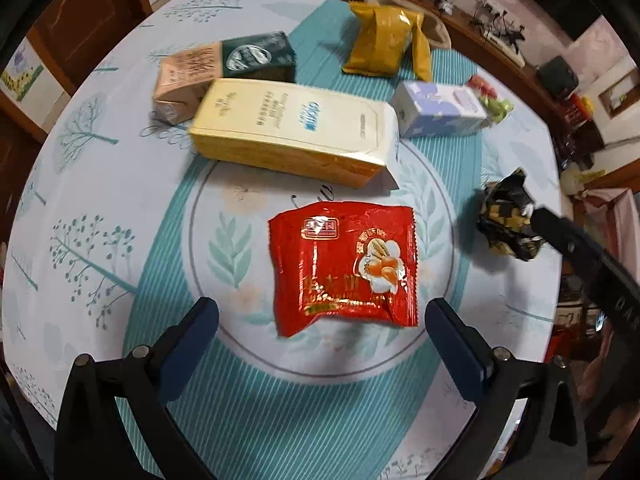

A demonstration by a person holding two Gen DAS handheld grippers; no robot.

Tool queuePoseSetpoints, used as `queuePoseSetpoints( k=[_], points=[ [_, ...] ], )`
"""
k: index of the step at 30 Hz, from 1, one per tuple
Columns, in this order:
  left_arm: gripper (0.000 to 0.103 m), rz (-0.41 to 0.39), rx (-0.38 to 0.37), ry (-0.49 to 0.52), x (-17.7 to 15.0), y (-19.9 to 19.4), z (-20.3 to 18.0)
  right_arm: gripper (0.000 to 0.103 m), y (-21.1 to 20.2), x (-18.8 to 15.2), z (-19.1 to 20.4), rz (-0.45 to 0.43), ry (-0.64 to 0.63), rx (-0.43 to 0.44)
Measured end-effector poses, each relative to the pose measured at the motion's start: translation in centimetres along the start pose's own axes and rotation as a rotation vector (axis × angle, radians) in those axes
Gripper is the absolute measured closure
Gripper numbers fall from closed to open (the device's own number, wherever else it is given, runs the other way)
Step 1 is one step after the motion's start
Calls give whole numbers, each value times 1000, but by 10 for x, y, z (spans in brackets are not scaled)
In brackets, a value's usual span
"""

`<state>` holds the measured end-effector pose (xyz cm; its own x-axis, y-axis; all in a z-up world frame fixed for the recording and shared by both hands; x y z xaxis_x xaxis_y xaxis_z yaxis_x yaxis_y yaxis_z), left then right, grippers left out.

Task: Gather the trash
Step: 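Grasp the red snack packet with the left tool while the right tool grasps the black-gold wrapper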

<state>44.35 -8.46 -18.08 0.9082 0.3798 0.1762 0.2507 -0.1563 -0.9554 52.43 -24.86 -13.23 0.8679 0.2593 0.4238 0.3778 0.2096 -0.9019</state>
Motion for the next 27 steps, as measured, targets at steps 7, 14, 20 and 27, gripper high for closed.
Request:
queuePoseSetpoints(
  k=[7,14,20,27],
  points=[
    [1,32,33,42,5,30,-17,37,22,-3,6,33,-21,44],
    [1,40,84,35,8,52,-22,37,27,-7,9,50,-12,74],
    [1,42,122,38,12,61,-31,39,26,-12,7,52,-7,100],
    [1,66,123,31,5,56,-26,40,25,-21,7,58,10,120]
  ],
)
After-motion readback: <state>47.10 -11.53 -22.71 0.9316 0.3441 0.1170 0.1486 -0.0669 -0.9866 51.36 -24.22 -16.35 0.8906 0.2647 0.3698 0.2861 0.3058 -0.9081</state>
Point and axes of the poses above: each gripper's, at about its wrist camera, not at the fingertips, and y roughly the way its jaws point, z to its left, x to its top, the point moved 9 cm from there along y, roughly the way its jaws point, and after that the axes turned 5 degrees about -x, right-handed, at the moved point
